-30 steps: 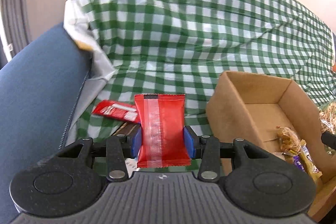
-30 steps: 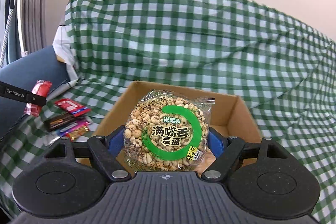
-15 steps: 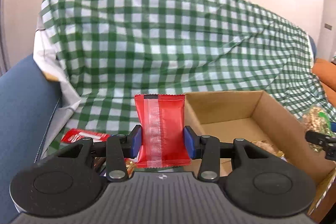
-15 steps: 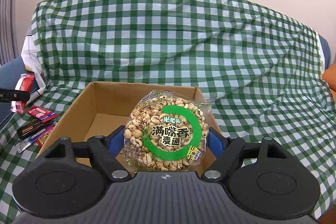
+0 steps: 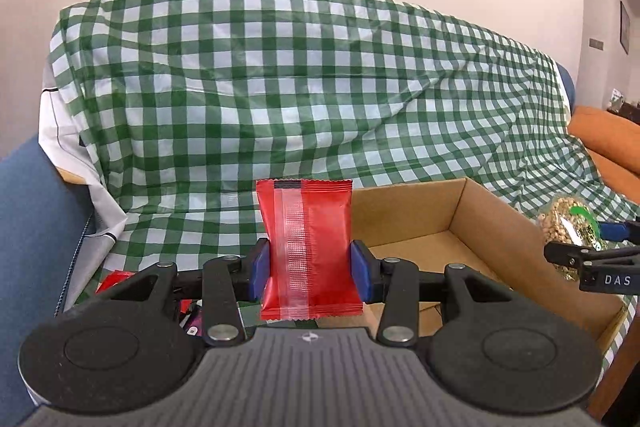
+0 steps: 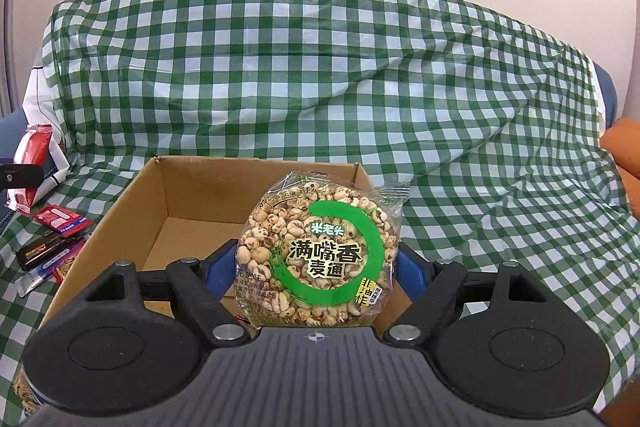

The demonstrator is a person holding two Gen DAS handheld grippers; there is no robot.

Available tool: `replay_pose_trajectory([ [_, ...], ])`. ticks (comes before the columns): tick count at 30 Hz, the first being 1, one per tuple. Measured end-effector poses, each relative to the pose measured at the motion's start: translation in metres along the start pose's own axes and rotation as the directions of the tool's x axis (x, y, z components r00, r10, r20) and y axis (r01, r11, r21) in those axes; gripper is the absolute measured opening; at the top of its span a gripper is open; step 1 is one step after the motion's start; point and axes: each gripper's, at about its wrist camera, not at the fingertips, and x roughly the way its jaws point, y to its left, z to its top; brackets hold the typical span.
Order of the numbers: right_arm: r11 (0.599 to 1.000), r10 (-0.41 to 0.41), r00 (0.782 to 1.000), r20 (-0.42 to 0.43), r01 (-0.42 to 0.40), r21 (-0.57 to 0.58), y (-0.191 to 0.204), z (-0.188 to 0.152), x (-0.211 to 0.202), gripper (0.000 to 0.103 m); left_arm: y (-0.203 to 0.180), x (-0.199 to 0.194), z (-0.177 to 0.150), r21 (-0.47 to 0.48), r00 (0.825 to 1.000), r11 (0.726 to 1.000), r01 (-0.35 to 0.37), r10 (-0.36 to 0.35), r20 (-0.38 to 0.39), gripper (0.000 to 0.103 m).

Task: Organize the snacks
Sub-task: 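Lift both packs and carry them over the cardboard box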

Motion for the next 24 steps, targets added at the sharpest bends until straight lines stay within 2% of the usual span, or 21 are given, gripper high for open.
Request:
replay_pose_trajectory([
  [24,0.999,-0.039,0.999,0.002,0.039,-0.005,0.003,0.0,0.005,0.081,-0.015,0.007,-0.004,0.044,0.999,0.998,0.049,-0.05,0.004,0.047],
])
